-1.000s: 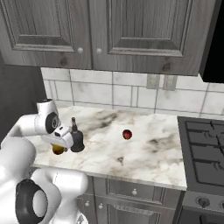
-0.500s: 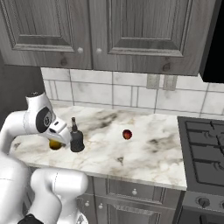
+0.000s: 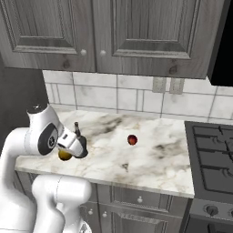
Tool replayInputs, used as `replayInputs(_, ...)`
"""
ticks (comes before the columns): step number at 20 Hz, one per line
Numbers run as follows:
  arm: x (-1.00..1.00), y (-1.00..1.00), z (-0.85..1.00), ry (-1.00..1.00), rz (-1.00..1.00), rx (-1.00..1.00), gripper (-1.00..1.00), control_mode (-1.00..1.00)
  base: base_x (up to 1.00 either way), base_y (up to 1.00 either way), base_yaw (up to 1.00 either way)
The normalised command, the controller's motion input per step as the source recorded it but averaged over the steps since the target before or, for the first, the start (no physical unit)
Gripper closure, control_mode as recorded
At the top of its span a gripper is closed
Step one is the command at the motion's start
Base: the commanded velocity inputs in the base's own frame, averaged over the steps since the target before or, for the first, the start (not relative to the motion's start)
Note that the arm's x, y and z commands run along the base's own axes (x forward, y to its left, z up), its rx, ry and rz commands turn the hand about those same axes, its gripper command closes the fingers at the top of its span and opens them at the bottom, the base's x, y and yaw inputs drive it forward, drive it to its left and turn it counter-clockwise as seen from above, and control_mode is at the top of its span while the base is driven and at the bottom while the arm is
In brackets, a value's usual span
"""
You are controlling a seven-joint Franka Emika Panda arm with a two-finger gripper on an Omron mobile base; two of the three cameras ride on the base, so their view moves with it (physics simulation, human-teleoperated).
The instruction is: Place the liquor on the top shelf of the fridge to keep it out of children's reach, and place the lemon and apple on lower shelves for easy access.
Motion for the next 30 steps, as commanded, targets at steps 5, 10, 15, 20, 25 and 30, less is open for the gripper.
replayInputs(5,-0.30,-0.25,0.19,-0.29,0.03,0.00,1.00,-1.00,0.00,0.00,0.00)
replayInputs(10,-0.32,-0.21,0.19,-0.33,0.09,0.00,1.00,-1.00,0.00,0.00,0.00)
replayInputs(15,-0.25,-0.15,0.09,-0.30,0.11,0.00,1.00,-1.00,0.00,0.00,0.00)
replayInputs(20,-0.35,-0.01,0.03,-0.16,0.11,0.00,1.00,-1.00,0.00,0.00,0.00)
replayInputs(25,-0.44,0.02,0.00,-0.05,0.11,0.00,1.00,-1.00,0.00,0.00,0.00)
replayInputs(30,-0.35,0.03,0.00,-0.06,0.05,-0.01,1.00,1.00,-0.26,0.00,0.03)
